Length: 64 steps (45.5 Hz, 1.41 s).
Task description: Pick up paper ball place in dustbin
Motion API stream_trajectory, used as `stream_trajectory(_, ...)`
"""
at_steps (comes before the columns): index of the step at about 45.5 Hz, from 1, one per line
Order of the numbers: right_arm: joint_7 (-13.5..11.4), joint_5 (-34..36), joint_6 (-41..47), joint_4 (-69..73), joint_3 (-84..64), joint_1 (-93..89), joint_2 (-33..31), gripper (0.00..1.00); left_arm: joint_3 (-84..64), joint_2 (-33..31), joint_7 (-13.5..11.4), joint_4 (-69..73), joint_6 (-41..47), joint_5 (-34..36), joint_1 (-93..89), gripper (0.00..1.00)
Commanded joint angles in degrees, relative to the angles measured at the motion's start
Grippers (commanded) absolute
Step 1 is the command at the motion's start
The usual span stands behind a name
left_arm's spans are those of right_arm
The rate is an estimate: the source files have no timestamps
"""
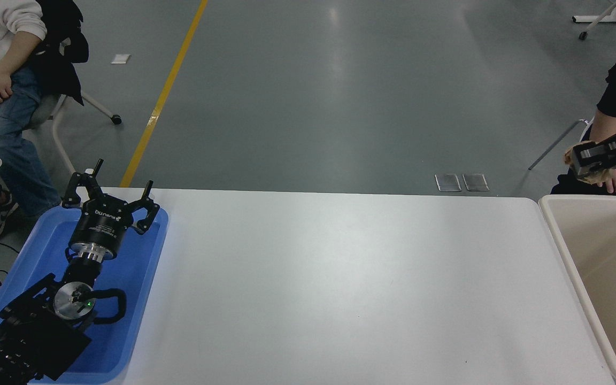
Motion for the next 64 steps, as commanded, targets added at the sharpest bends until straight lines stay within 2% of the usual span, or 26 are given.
stream_trajectory(1,0.0,0.0,0.4,0.0,0.0,0.2,0.1,0.00,0.0,0.0,0.0,0.0,0.0,0.0,0.0,1.00)
stream_trajectory(14,-0.3,-0.1,-1.0,-2.3,0.0,-3.9,-0.2,0.00,0.0,0.0,0.0,0.0,0.0,0.0,0.0,1.00)
stream_trajectory(26,-0.4,0.3,-9.3,-23.5,0.7,-25.9,-2.2,0.00,0.0,0.0,0.0,0.0,0.0,0.0,0.0,1.00)
stream_trajectory(37,-0.4,11.6,-11.2,-49.8,5.2,-50.1,-2.1,0.00,0.0,0.0,0.0,-0.1,0.0,0.0,0.0,1.00)
stream_trajectory(42,-0.4,14.5,-11.6,-58.6,9.0,-58.9,-1.9,0.00,0.0,0.0,0.0,-0.1,0.0,0.0,0.0,1.00)
stream_trajectory(64,-2.4,15.3,-24.8,-71.6,30.6,-83.8,0.1,0.00,0.0,0.0,0.0,0.0,0.0,0.0,0.0,1.00)
